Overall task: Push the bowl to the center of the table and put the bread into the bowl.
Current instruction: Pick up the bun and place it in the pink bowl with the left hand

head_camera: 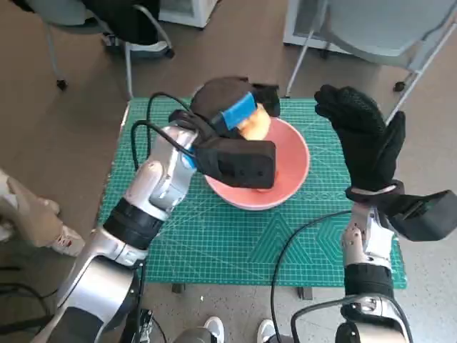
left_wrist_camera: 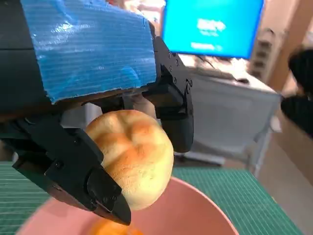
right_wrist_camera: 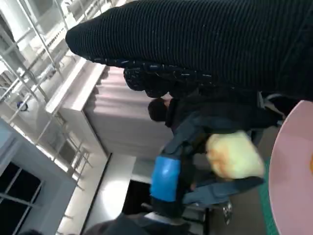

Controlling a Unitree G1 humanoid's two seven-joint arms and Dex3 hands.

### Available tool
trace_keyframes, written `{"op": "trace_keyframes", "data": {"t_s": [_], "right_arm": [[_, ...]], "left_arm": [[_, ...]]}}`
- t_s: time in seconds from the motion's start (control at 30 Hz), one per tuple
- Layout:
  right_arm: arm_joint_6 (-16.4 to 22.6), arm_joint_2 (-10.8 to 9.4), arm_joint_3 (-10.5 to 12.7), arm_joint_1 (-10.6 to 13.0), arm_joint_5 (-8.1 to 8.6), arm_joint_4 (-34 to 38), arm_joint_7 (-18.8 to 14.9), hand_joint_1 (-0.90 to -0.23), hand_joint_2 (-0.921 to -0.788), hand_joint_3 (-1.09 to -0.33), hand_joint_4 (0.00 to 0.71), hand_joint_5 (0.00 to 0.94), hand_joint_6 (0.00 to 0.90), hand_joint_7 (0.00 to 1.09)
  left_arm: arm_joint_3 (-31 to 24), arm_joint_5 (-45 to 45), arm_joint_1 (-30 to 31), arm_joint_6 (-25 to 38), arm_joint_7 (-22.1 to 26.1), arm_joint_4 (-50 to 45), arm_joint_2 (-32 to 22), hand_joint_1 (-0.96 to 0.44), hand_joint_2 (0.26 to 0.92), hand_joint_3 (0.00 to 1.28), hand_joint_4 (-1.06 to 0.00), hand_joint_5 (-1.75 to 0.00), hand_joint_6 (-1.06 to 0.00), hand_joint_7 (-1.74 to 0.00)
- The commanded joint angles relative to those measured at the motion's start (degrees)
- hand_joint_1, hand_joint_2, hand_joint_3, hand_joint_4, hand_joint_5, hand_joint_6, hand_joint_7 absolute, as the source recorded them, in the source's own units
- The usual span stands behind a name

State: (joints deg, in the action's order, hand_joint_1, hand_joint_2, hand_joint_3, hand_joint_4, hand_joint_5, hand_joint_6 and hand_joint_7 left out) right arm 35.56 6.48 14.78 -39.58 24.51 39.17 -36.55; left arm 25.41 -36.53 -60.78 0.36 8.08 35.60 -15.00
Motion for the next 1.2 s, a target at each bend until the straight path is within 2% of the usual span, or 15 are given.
{"op": "trace_keyframes", "data": {"t_s": [0.03,0.27,0.37,0.43,0.47,0.5,0.53,0.57,0.63,0.67,0.77,1.2], "right_arm": [[-0.15,0.0,0.05,1.71,-0.13,-0.13,-0.17,-0.669,-0.921,-0.796,0.203,0.004,0.015,0.53],[0.05,0.14,0.16,2.34,-0.31,-0.6,0.1,-0.669,-0.921,-0.795,0.201,0.003,0.017,0.52],[0.11,0.11,0.15,2.37,-0.47,-0.62,0.34,-0.669,-0.921,-0.794,0.199,0.002,0.017,0.52],[0.09,0.06,0.13,2.31,-0.56,-0.6,0.49,-0.668,-0.921,-0.795,0.198,0.001,0.018,0.52],[0.07,0.05,0.12,2.29,-0.58,-0.6,0.54,-0.669,-0.921,-0.795,0.197,0.001,0.018,0.52],[0.06,0.01,0.1,2.29,-0.64,-0.66,0.63,-0.669,-0.921,-0.794,0.197,0.001,0.018,0.52],[0.05,-0.01,0.07,2.29,-0.68,-0.7,0.7,-0.669,-0.921,-0.794,0.197,0.001,0.019,0.52],[0.06,-0.05,0.05,2.22,-0.73,-0.64,0.78,-0.67,-0.921,-0.794,0.197,0.0,0.019,0.51],[0.13,-0.15,-0.03,2.11,-0.84,-0.55,0.95,-0.67,-0.921,-0.794,0.196,0.0,0.019,0.51],[0.17,-0.2,-0.08,2.08,-0.89,-0.53,1.02,-0.67,-0.921,-0.794,0.196,0.0,0.019,0.51],[0.27,-0.34,-0.16,1.84,-0.95,-0.23,1.11,-0.67,-0.921,-0.794,0.196,0.0,0.02,0.51],[0.31,-0.77,-0.45,1.2,-0.96,0.44,1.08,-0.668,-0.921,-0.798,0.197,0.001,0.019,0.51]], "left_arm": [[0.05,-0.75,-2.4,-0.77,-0.83,2.81,0.13,0.0,0.917,0.04,-0.74,-1.22,-0.68,-1.01],[-0.35,-0.09,-2.89,-1.83,-1.31,5.5,0.64,0.0,0.916,0.04,-0.73,-1.25,-0.69,-0.98],[-1.18,1.49,-2.9,-1.67,0.6,5.93,0.93,0.0,0.918,0.06,-0.71,-1.27,-0.66,-1.01],[-1.25,2.42,-2.54,-0.87,3.68,4.83,0.62,0.21,0.92,0.17,-0.57,-1.37,-0.51,-0.79],[-1.19,2.76,-2.3,-0.44,5.33,4.11,0.4,0.16,0.887,0.17,-0.46,-1.12,-0.42,-0.68],[-1.09,3.2,-2.14,0.06,7.71,3.1,0.02,0.09,0.845,0.15,-0.29,-0.72,-0.3,-0.48],[-1.07,3.46,-2.02,0.44,9.39,2.34,-0.24,-0.01,0.798,0.13,-0.19,-0.46,-0.21,-0.34],[-1.16,3.91,-2.27,0.46,11.0,2.23,-0.39,-0.04,0.782,0.12,-0.15,-0.37,-0.18,-0.28],[-1.35,4.56,-2.61,0.48,13.18,2.23,-0.57,-0.2,0.729,0.08,-0.06,-0.15,-0.1,-0.16],[-1.42,4.77,-2.7,0.5,13.92,2.26,-0.65,-0.28,0.714,0.07,-0.04,-0.1,-0.09,-0.13],[-1.59,4.99,-2.66,0.12,15.13,2.58,-0.91,-0.38,0.697,0.05,-0.01,-0.03,-0.07,-0.09],[-2.73,5.25,-1.18,-2.2,14.56,2.11,-1.66,-0.43,0.708,0.03,0.0,0.0,-0.07,-0.06]]}}
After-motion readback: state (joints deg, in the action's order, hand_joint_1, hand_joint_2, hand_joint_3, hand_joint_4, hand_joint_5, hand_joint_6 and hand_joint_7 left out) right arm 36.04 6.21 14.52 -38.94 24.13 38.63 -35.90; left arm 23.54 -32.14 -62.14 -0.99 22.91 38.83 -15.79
